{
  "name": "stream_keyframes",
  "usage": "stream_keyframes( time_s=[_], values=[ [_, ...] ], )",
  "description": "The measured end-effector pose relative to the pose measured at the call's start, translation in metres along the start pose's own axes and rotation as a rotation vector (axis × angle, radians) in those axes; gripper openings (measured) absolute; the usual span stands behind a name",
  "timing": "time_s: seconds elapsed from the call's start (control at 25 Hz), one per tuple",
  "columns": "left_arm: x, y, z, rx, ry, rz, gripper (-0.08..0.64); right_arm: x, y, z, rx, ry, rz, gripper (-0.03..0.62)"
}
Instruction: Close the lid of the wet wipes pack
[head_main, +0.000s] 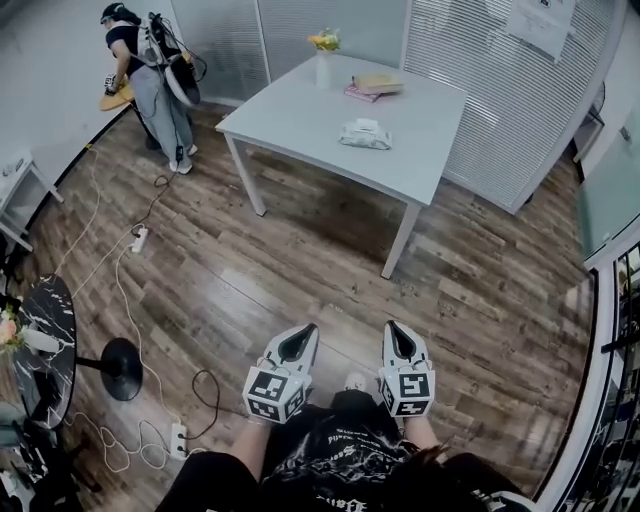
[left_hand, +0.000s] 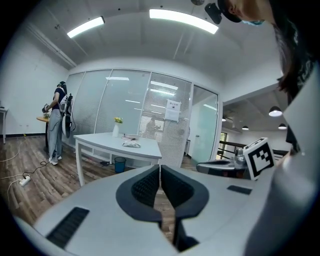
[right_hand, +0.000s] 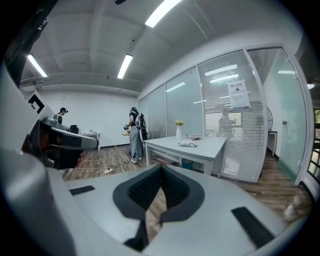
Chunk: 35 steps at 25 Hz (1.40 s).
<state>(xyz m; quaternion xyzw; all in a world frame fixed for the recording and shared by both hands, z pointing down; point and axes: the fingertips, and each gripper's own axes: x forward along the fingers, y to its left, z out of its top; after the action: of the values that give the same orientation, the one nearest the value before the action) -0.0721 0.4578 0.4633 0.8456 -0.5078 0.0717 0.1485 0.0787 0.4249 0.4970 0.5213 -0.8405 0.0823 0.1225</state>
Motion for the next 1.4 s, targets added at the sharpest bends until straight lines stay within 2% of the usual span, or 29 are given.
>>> stream_keyframes(
  time_s=[0.32,0.48,0.76,1.04,1.24,1.4],
  values=[
    [0.068,-0.002,0.021,-0.025,-0.04,0.051,0.014,0.041,-0.062,0.021,-0.054,-0.015,0.042,0.0],
    [0.095,-0.01,0.022,-0.02,-0.026,0.036,0.014,0.052,-0.083,0.021,-0.061,0.001,0.048,0.0],
    [0.125,-0.006,0.017,-0.033,0.018,-0.013,0.014,0.069,-0.09,0.005,-0.052,0.068,0.068,0.0],
    [0.169,0.035,0.018,-0.057,0.053,-0.063,0.014,0.111,-0.095,0.002,-0.027,0.101,0.019,0.0],
    [0.213,0.074,0.042,-0.044,0.051,-0.124,0.014,0.166,-0.096,0.024,0.001,0.094,-0.012,0.0],
    [0.246,0.111,0.063,-0.018,0.038,-0.167,0.014,0.217,-0.091,0.05,-0.014,0.074,-0.027,0.0]
  ],
)
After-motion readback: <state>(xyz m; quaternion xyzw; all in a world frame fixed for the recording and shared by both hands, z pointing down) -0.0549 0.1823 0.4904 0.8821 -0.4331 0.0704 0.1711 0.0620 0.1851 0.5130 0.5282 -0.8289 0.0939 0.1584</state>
